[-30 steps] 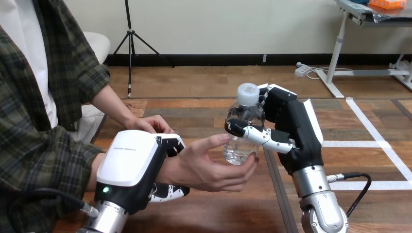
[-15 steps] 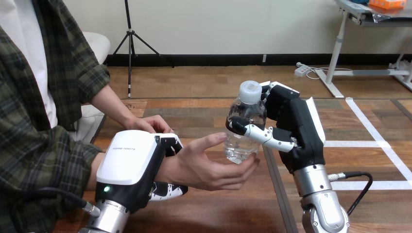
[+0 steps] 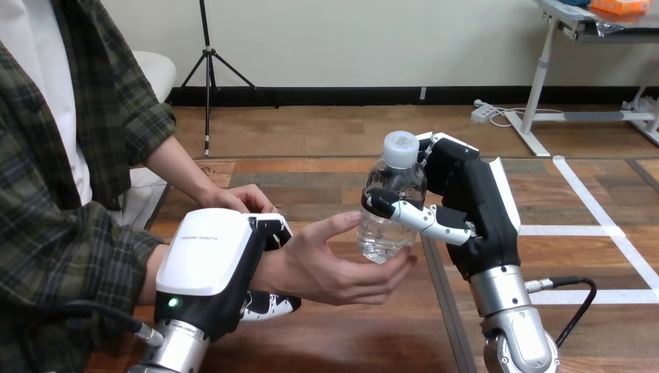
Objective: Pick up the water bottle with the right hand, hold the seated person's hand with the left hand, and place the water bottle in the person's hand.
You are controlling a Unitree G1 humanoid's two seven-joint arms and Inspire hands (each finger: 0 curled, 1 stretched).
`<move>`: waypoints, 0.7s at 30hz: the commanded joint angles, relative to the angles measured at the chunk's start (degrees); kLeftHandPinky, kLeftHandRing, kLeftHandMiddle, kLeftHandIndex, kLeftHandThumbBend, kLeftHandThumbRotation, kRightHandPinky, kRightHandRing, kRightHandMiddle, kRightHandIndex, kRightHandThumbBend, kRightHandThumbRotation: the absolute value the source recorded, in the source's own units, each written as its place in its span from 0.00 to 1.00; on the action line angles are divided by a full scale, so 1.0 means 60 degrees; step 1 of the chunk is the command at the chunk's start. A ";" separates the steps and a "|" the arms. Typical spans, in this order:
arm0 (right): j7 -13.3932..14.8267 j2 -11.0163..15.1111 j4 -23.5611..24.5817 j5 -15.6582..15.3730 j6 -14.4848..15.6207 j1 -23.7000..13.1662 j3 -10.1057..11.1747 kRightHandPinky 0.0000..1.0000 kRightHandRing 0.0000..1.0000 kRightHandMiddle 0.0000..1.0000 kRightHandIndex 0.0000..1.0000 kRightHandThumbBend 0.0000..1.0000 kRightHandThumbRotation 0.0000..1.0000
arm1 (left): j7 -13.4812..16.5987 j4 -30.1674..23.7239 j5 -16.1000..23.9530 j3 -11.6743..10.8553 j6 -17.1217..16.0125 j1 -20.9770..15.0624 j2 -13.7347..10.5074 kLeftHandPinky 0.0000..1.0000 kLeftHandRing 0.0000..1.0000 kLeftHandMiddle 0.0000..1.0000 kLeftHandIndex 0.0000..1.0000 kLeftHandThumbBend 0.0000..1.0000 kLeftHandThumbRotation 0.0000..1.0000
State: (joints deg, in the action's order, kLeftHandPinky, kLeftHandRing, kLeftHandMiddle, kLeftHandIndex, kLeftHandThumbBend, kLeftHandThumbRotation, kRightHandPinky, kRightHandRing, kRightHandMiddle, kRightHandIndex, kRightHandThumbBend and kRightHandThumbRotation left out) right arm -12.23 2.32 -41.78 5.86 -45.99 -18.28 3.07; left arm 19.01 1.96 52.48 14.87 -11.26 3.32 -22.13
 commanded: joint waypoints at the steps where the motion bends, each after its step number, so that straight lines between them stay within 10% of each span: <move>1: -0.0011 -0.0092 0.0569 0.0148 -0.0085 -0.0476 0.0056 0.38 0.41 0.46 0.47 0.60 0.00 | 0.0029 -0.0206 0.0104 0.0049 0.0103 -0.0589 0.0010 0.43 0.45 0.47 0.47 0.92 0.00; 21: 0.0035 -0.0115 0.0590 0.0145 -0.0013 -0.0490 0.0066 0.38 0.41 0.46 0.47 0.60 0.00 | -0.0033 -0.0195 0.0088 0.0042 0.0132 -0.0553 0.0017 0.42 0.43 0.45 0.44 0.93 0.00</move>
State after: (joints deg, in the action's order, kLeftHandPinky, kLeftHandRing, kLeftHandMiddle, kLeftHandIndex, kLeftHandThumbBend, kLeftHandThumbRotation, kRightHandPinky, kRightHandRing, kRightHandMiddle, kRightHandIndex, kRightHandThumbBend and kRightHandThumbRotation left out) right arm -12.24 2.31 -41.77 5.88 -45.72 -18.28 3.07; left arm 18.56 1.96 52.61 14.92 -11.06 3.09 -22.07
